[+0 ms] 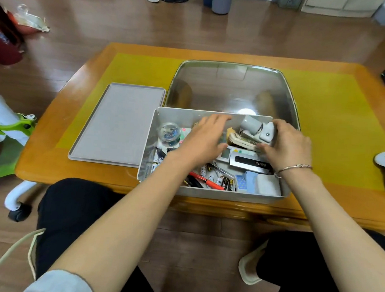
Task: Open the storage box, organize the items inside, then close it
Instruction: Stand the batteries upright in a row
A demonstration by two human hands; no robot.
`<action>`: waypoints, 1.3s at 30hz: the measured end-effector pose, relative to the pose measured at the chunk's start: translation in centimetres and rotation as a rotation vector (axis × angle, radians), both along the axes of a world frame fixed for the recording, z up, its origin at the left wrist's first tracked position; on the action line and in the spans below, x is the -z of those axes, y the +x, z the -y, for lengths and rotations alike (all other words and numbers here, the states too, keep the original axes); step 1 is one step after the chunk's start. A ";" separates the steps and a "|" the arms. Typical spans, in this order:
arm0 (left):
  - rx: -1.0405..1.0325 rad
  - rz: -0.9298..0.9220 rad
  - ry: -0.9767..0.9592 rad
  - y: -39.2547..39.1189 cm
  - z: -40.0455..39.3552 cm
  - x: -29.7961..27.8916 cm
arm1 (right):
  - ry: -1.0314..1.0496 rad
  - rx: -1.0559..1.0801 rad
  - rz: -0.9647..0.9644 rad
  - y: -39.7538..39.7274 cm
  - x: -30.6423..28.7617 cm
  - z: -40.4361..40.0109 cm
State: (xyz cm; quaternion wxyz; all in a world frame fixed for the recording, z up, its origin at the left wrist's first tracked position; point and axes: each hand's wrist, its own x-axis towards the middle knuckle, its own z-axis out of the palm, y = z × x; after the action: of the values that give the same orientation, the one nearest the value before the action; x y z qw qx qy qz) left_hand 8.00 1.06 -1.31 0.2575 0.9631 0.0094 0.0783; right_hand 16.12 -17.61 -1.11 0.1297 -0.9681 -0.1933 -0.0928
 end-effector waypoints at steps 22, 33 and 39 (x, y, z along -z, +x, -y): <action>0.037 -0.401 0.296 -4.4 -6.4 3.0 | -0.145 -0.501 -0.173 -3.1 0.0 -3.7; -0.029 -0.143 0.441 -4.8 -7.3 3.1 | -0.510 -0.600 -0.244 -5.1 1.9 -9.6; -0.255 -0.056 0.400 -6.1 -8.1 2.4 | -0.503 -0.611 -0.357 -5.5 2.8 -11.8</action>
State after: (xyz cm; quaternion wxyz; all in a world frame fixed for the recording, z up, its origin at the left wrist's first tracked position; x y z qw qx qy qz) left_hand 1.90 9.12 -3.72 0.0493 0.9877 0.1225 0.0839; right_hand 10.59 -5.85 -3.92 -0.0575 -0.8688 -0.4619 0.1689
